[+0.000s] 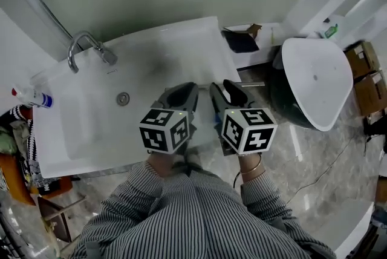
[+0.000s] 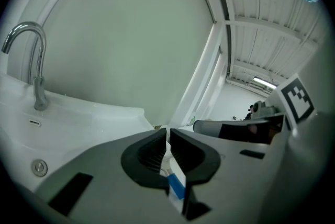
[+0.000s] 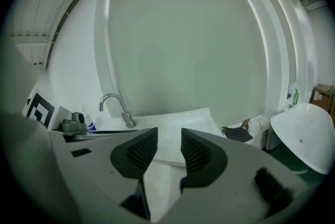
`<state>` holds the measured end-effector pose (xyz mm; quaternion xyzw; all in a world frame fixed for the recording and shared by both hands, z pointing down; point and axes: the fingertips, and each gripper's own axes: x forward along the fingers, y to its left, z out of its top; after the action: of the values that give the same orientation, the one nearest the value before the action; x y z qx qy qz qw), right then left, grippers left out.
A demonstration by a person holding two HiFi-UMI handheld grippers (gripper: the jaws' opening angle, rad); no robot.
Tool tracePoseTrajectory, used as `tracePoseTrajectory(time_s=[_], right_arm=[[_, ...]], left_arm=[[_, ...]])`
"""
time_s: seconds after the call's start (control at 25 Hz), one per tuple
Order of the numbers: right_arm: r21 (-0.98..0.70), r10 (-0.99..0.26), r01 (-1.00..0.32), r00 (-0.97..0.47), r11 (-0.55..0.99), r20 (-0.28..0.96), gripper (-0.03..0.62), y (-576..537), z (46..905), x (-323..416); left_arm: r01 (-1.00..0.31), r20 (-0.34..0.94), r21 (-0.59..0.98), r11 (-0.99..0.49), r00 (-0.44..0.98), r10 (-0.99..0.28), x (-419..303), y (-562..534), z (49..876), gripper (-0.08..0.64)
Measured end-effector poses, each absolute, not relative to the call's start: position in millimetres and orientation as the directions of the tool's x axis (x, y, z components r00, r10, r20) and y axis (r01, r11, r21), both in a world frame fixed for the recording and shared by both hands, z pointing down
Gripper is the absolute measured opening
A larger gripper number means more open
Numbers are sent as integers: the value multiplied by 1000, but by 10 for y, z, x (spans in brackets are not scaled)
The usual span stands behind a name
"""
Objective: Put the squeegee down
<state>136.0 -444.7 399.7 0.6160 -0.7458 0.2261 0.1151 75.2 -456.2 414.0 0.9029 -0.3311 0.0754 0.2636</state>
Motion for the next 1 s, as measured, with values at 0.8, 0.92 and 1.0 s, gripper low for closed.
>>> tracePoseTrajectory(time_s=[0.8, 0.92, 1.0], right_arm=[[-193, -932, -938, -321, 288, 170, 18, -4324, 3226, 1178], [-190, -930, -933, -335, 304, 153, 17, -4330, 3194, 1156], [-190, -930, -932, -337, 307, 148, 17, -4333, 3185, 1156]], left_arm=[[-640, 178, 330, -694, 764, -620, 694, -4407, 3492, 31], [-645, 168, 327, -690, 759, -630, 663, -4421, 3467, 32], [-649, 161, 325, -688, 755, -636, 645, -4429, 3447, 31]])
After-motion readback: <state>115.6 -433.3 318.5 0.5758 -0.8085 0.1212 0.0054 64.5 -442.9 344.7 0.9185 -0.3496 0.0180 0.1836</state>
